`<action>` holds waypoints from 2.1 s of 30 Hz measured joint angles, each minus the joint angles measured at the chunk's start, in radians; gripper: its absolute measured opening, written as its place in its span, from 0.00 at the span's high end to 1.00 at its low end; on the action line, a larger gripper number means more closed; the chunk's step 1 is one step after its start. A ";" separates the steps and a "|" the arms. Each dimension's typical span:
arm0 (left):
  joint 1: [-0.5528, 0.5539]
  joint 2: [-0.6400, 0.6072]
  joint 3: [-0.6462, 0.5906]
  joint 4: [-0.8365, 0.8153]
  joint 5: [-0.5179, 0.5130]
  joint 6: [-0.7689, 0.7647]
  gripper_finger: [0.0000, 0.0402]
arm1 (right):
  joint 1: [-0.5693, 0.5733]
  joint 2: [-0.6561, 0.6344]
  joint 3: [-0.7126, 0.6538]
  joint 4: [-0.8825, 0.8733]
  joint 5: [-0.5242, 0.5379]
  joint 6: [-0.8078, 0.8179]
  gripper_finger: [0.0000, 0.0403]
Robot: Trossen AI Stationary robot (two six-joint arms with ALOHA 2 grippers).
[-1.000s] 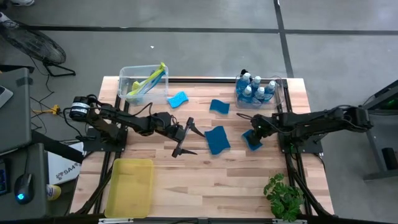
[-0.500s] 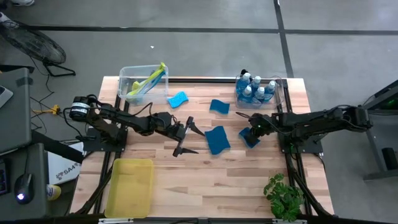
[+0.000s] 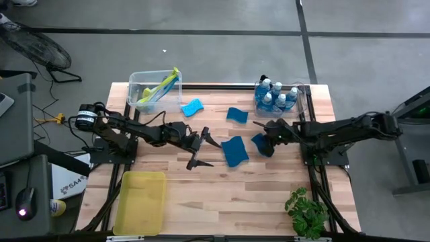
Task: Pick & Place Kitchen Sink Supplies
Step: Put the bottom right sponge into the yellow bin
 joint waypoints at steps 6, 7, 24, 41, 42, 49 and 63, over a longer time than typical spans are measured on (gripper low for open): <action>0.000 0.000 0.000 -0.006 0.006 -0.001 0.04 | 0.055 0.000 0.033 0.066 0.053 -0.072 0.99; 0.000 0.000 0.000 -0.005 0.006 -0.001 0.04 | 0.065 0.000 0.035 0.088 0.060 -0.089 0.99; 0.000 0.000 0.000 -0.058 0.006 -0.284 0.04 | 0.165 -0.001 0.036 0.549 0.111 -0.408 1.00; -0.007 -0.001 0.000 0.009 -0.033 -0.421 0.04 | 0.256 -0.001 0.036 0.671 0.170 -0.507 1.00; -0.007 -0.001 0.000 0.008 -0.053 -0.429 0.04 | 0.258 -0.001 0.036 0.673 0.174 -0.517 1.00; -0.007 -0.001 0.000 -0.005 -0.254 -0.561 0.04 | 0.281 -0.001 0.036 0.717 0.201 -0.582 1.00; -0.006 -0.001 0.025 0.004 -0.533 -0.535 0.04 | 0.263 0.012 0.036 0.861 0.244 -0.596 1.00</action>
